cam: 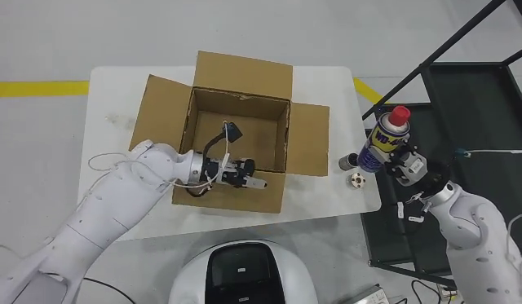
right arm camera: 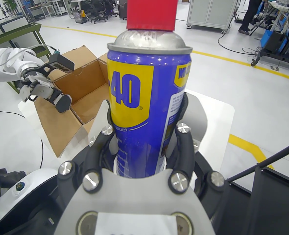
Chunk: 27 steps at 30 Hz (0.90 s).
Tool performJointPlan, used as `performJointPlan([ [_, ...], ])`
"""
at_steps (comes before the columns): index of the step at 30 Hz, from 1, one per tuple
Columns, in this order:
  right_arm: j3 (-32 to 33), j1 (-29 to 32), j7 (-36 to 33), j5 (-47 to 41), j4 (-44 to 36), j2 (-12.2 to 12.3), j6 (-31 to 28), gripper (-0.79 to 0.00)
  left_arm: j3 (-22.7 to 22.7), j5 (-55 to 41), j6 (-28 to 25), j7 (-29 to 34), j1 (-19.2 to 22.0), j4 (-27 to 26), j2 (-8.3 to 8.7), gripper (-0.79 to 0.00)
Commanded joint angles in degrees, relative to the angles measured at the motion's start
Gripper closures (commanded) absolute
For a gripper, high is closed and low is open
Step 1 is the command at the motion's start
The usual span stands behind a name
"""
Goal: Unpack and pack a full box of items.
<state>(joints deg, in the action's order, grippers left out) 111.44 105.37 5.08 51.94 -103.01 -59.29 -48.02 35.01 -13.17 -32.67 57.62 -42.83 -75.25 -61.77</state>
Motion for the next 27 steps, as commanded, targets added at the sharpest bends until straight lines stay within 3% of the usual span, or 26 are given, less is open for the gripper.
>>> performJointPlan([
  [1, -0.4, -0.2, 0.0, 0.0, 0.1, 0.0, 0.0, 0.0, 0.9, -2.5, 1.1, 3.9, -0.1, -0.7, 0.45, -0.785],
  [6, -1.7, -1.1, -0.1, 0.2, 0.1, -0.1, 0.0, 0.0, 0.8, -3.1, 2.8, 12.1, -2.6, -3.9, 1.43, -0.785],
  [11, -1.9, -1.1, -0.2, 0.5, 0.4, -0.2, -0.2, 0.0, 0.0, -0.1, 2.9, 14.5, -5.3, -5.9, 1.96, -0.785],
  [17, -1.3, -0.5, 0.0, 0.3, 0.7, -0.2, -0.3, 0.0, -0.8, 11.2, 0.6, 4.9, -5.7, -3.9, 1.16, -0.785],
  [27, -0.9, -0.2, -0.2, 0.2, 0.7, -0.3, -0.1, 0.0, -1.9, 11.0, 2.3, -6.1, -2.5, 1.1, -2.17, -0.785],
])
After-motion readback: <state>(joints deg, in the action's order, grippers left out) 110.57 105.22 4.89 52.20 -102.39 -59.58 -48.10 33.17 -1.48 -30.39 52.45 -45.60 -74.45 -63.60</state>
